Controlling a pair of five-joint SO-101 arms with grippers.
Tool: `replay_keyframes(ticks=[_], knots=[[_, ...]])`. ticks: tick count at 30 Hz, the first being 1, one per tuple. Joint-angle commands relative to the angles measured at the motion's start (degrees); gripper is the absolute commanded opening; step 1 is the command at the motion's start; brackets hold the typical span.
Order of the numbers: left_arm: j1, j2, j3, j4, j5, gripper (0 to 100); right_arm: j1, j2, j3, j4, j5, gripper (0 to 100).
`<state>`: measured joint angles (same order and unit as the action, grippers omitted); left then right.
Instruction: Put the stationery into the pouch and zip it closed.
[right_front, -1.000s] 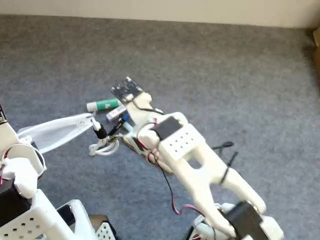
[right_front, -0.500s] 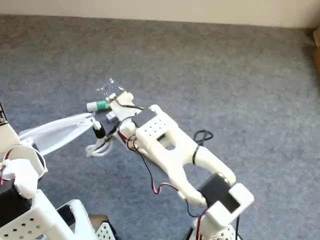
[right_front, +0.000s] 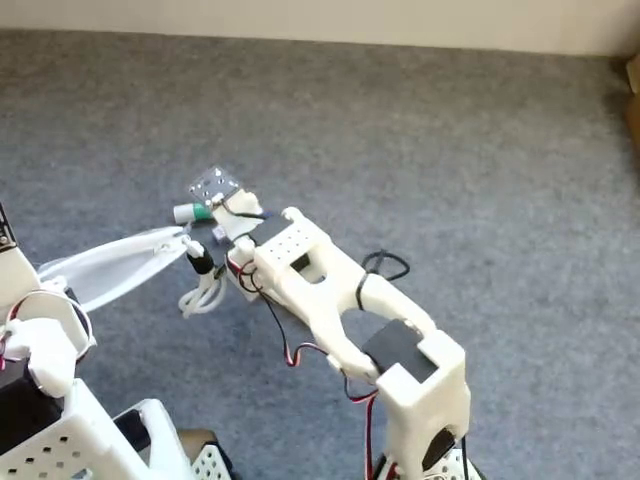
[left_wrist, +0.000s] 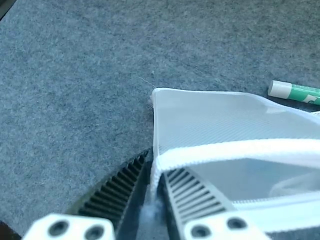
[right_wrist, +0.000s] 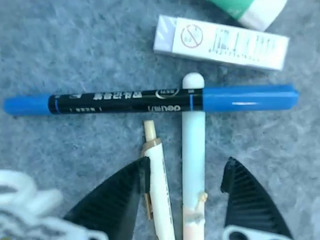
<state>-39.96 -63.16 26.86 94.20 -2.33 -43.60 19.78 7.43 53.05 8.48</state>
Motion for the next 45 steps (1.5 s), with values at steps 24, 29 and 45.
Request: replay_keyframes(ticks=[24,29,45], knots=[[-5.8,0.3,-2.6,1.0,-0.4,1,8.0,3.2,-10.9,18.3,3.8,1.9],[-5.8,0.3,-2.6,1.0,-0.4,1,9.8,3.2,-11.5,22.1,7.5,1.9],[-5.7,0.3,-2.6,1.0,-0.3,1,9.8,2.3,-11.5,25.1,9.1,0.4]])
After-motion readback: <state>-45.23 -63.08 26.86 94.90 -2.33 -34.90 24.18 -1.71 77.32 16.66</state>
